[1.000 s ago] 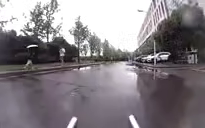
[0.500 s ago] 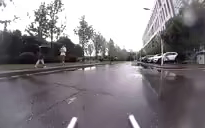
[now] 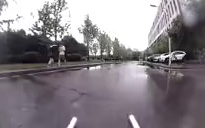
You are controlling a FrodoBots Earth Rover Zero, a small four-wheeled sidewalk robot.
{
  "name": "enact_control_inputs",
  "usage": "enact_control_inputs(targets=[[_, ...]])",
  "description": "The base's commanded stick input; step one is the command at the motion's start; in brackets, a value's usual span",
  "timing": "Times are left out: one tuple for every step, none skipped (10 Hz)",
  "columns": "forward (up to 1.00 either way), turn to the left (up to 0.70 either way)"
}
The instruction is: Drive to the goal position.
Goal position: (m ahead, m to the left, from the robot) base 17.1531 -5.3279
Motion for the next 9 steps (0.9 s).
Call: enact_control_inputs(targets=[[0.7, 0.0], [0.7, 0.0], [0.7, 0.0], [0.7, 0.0], [0.7, 0.0], [0.7, 0.0], [0.7, 0.0], [0.7, 0.0], [0.7, 0.0]])
